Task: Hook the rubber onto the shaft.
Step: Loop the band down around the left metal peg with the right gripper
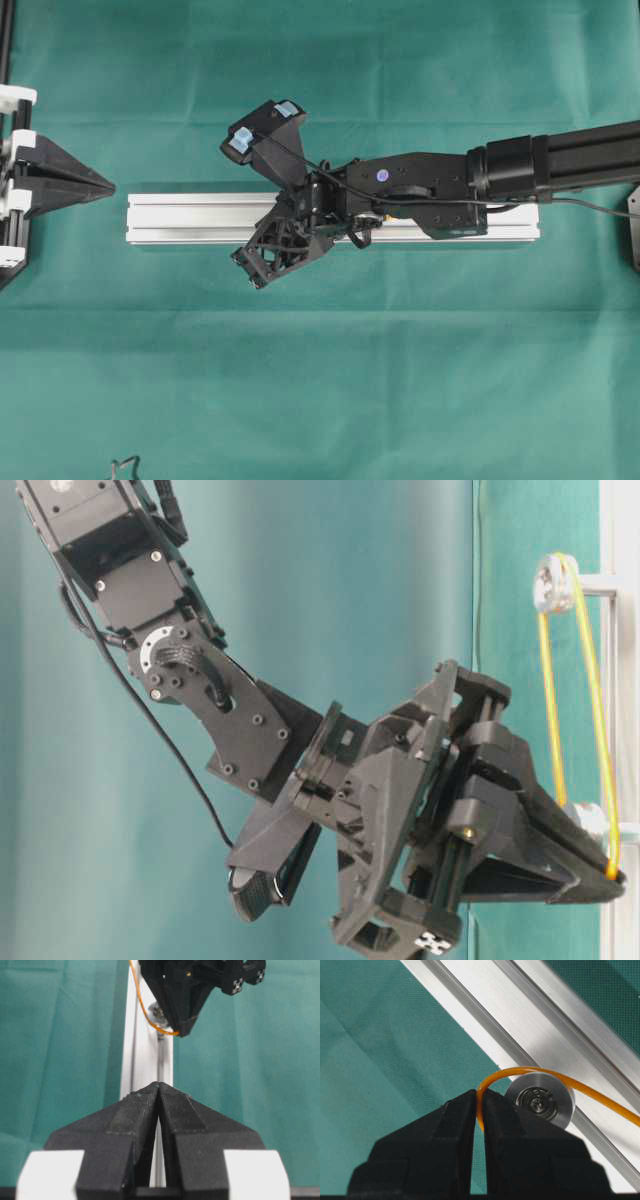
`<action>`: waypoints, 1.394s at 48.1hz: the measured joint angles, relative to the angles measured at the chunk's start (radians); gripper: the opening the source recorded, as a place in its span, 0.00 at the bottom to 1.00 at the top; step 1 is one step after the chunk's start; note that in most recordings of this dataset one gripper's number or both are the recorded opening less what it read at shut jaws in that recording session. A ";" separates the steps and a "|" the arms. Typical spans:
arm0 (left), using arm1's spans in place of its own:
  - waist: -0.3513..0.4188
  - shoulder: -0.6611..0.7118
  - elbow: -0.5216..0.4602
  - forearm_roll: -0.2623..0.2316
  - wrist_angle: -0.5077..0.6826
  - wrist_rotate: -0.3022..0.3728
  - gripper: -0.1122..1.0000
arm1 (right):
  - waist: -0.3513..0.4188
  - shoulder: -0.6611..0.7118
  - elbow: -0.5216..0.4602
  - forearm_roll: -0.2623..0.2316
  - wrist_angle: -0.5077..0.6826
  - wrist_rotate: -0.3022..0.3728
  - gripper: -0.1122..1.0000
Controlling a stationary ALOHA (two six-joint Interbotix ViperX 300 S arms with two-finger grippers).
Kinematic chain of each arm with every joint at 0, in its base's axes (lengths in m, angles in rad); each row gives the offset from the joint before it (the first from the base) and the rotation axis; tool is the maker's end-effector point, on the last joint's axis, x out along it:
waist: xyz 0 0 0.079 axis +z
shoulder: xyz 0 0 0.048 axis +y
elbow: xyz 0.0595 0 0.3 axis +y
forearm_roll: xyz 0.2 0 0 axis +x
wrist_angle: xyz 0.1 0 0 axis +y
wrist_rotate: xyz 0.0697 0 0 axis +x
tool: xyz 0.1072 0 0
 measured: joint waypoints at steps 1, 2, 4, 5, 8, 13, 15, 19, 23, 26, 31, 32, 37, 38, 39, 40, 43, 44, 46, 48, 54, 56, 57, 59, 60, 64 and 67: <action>0.002 0.000 0.000 0.002 0.000 0.000 0.10 | 0.000 0.000 0.000 0.000 0.003 0.000 0.17; 0.002 0.000 0.000 0.000 0.000 0.000 0.10 | 0.000 -0.002 0.000 0.000 0.005 -0.002 0.17; 0.002 0.000 0.000 0.000 0.000 -0.002 0.10 | 0.002 -0.003 0.002 -0.002 0.008 -0.002 0.17; 0.002 0.000 -0.002 0.000 0.000 -0.002 0.10 | 0.002 -0.005 0.003 -0.003 0.009 -0.002 0.17; 0.002 0.000 0.000 0.000 0.000 0.000 0.10 | 0.003 -0.009 0.008 -0.006 0.011 -0.002 0.17; 0.000 0.000 0.002 0.000 0.000 0.000 0.10 | 0.008 -0.020 0.021 -0.009 0.012 0.000 0.17; 0.000 0.000 0.002 0.000 0.000 0.000 0.10 | 0.008 -0.026 0.028 -0.011 0.014 0.000 0.17; 0.002 0.000 0.002 0.000 0.000 0.000 0.10 | 0.006 -0.038 0.040 -0.011 0.014 0.002 0.17; 0.002 0.000 0.003 0.000 0.000 0.000 0.10 | 0.006 -0.046 0.049 -0.012 0.015 0.002 0.17; 0.002 0.000 0.002 0.000 0.000 -0.002 0.10 | 0.008 -0.054 0.058 -0.012 0.014 0.002 0.17; 0.002 0.000 0.003 0.000 0.000 0.000 0.10 | 0.008 -0.069 0.075 -0.012 0.015 0.002 0.17; 0.002 0.000 0.003 0.000 0.000 -0.002 0.10 | 0.008 -0.071 0.078 -0.012 0.014 0.002 0.17; 0.002 0.000 0.003 0.000 0.000 0.000 0.10 | 0.008 -0.081 0.094 -0.014 0.015 -0.002 0.17; 0.002 0.000 0.003 0.000 0.000 -0.002 0.10 | 0.008 -0.083 0.097 -0.014 0.015 0.000 0.17; 0.002 0.000 0.003 0.000 0.000 0.000 0.10 | 0.008 -0.084 0.098 -0.012 0.014 0.000 0.17; 0.000 0.000 0.003 0.000 0.000 0.000 0.10 | 0.008 -0.087 0.101 -0.012 0.015 0.000 0.17; 0.002 0.000 0.003 0.000 0.002 0.000 0.10 | 0.008 -0.097 0.107 -0.012 0.014 -0.002 0.17; 0.002 0.000 0.003 0.000 0.000 0.000 0.10 | 0.008 -0.100 0.112 -0.012 0.014 -0.002 0.17; 0.002 0.000 0.003 0.000 0.002 0.000 0.10 | 0.008 -0.106 0.118 -0.012 0.014 -0.002 0.17; 0.000 0.000 0.003 0.000 0.002 0.000 0.10 | 0.008 -0.115 0.126 -0.012 0.015 -0.003 0.17; 0.002 0.000 0.003 0.000 0.000 0.000 0.10 | 0.009 -0.133 0.153 -0.014 0.014 -0.003 0.17; 0.002 0.000 0.003 0.000 0.000 0.000 0.10 | 0.009 -0.140 0.163 -0.014 0.015 -0.003 0.17; 0.002 0.000 0.003 0.000 0.000 0.000 0.10 | 0.009 -0.144 0.167 -0.014 0.015 -0.003 0.17; 0.002 0.000 0.003 0.000 0.000 0.000 0.10 | 0.009 -0.150 0.175 -0.014 0.015 -0.003 0.17; 0.000 0.000 0.003 0.000 0.000 0.000 0.10 | 0.009 -0.153 0.178 -0.012 0.014 -0.003 0.17; 0.002 0.000 0.003 0.000 0.000 0.000 0.10 | 0.009 -0.164 0.193 -0.014 0.015 -0.003 0.17; 0.002 0.000 0.003 0.000 0.002 -0.002 0.10 | 0.009 -0.170 0.201 -0.012 0.015 -0.003 0.17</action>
